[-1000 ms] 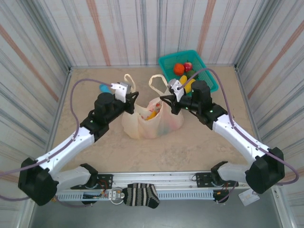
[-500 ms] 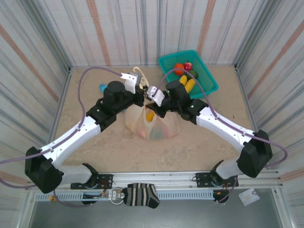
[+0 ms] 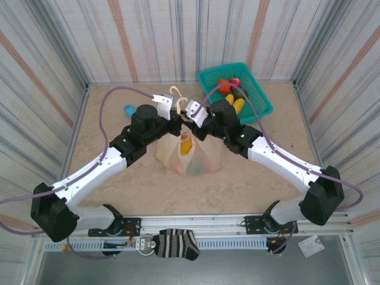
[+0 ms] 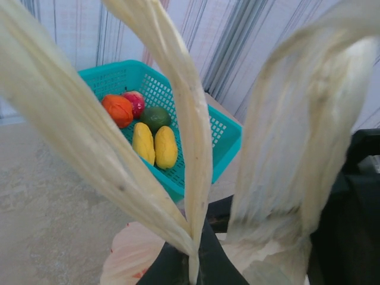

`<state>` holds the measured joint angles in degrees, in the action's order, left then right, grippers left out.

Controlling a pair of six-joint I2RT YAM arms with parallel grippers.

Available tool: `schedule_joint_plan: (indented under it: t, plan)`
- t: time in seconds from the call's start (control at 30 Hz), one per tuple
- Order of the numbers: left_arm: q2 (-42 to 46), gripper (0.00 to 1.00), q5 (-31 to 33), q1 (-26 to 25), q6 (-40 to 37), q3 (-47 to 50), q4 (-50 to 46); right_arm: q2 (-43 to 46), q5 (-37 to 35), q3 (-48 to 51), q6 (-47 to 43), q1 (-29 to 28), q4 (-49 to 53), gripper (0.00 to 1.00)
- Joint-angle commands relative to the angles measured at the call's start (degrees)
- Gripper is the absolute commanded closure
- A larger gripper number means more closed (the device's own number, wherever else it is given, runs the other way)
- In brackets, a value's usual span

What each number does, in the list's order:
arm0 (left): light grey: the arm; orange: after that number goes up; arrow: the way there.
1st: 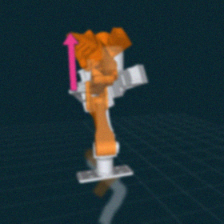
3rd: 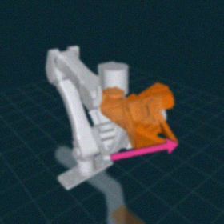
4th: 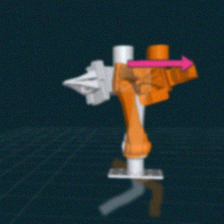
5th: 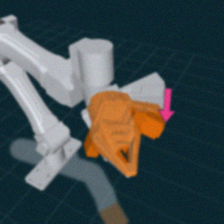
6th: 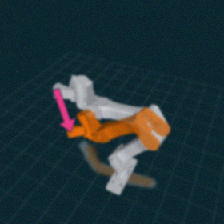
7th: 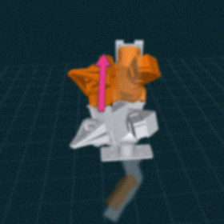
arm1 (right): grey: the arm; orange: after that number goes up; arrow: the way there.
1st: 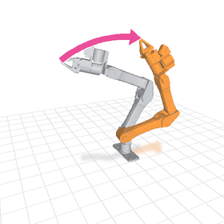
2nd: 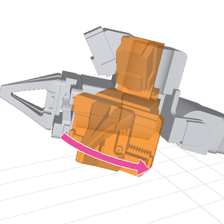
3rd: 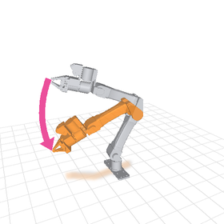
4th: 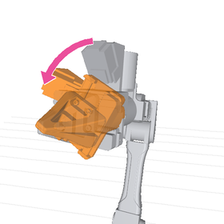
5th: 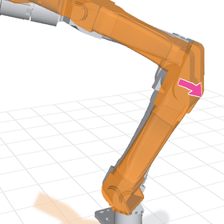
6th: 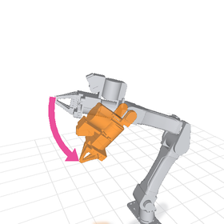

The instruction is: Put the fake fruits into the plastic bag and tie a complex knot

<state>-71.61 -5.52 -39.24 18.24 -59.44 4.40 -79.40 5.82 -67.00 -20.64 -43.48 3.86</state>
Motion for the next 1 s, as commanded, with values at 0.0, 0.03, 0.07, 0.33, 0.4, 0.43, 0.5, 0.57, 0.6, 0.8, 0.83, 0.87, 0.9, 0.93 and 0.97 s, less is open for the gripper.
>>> schedule_joint_plan:
  t: [0.0,0.03,0.07,0.33,0.4,0.43,0.5,0.57,0.6,0.8,0.83,0.87,0.9,0.93,0.97]
  plan:
    - [2.33,1.0,-1.62,-0.09,-0.77,0.38,2.78,0.6,0.61,-1.38,-0.63,-0.27,-1.18,0.72]
    - [2.54,1.0,-1.07,-0.06,-1.06,0.53,2.55,0.83,1.1,-1.17,-0.71,-0.33,-1.3,0.79]
    - [2.76,1.0,-0.71,-0.05,-1.65,0.68,2.45,1.4,1.69,-0.95,-0.8,-0.39,-1.48,0.85]
    - [4.8,1.0,-10.93,4.03,-11.7,4.01,2.09,6.01,8.47,0.91,1.44,2.97,0.98,1.0]
    - [4.65,1.0,-17.6,5.61,-14.73,4.11,1.53,6.05,12.54,0.37,2.42,4.81,3.62,1.0]
    - [4.64,1.0,-19.74,6.24,-15.72,4.01,1.11,5.86,13.57,-0.17,1.76,4.96,5.52,1.0]
    - [4.24,1.0,-25.42,7.25,-18.29,3.42,0.07,5.32,12.3,-1.86,-0.91,4.23,10.33,1.0]
    - [3.88,0.99,-29.01,7.34,-21.31,2.78,-1.18,5.13,9.95,-2.16,-1.92,3.95,11.56,1.0]
    - [3.72,0.97,-30.44,7.43,-22.42,2.64,-1.5,5.0,9.05,-2.37,-2.26,4.05,12.09,1.0]
    - [1.58,0.76,-34.82,7.97,-22.89,1.61,-1.61,2.29,3.2,-5.41,-1.95,2.31,14.42,1.0]
    - [0.95,0.74,-35.35,8.03,-22.34,1.04,-2.04,1.84,0.99,-5.96,-1.73,1.72,14.42,1.0]
    - [0.62,0.71,-36.29,8.07,-22.26,0.46,-2.51,1.31,-0.63,-6.43,-1.7,1.34,14.66,1.0]
    - [0.3,0.68,-37.02,7.99,-22.51,0.27,-2.72,1.11,-1.61,-6.77,-1.83,1.23,14.6,1.0]
    - [0.17,0.65,-37.39,8.11,-22.63,0.06,-2.86,0.98,-2.59,-7.11,-1.94,1.17,14.53,1.0]
    - [0.16,0.61,-37.0,8.13,-22.56,0.03,-2.97,0.97,-3.03,-7.1,-2.56,1.04,14.3,1.0]
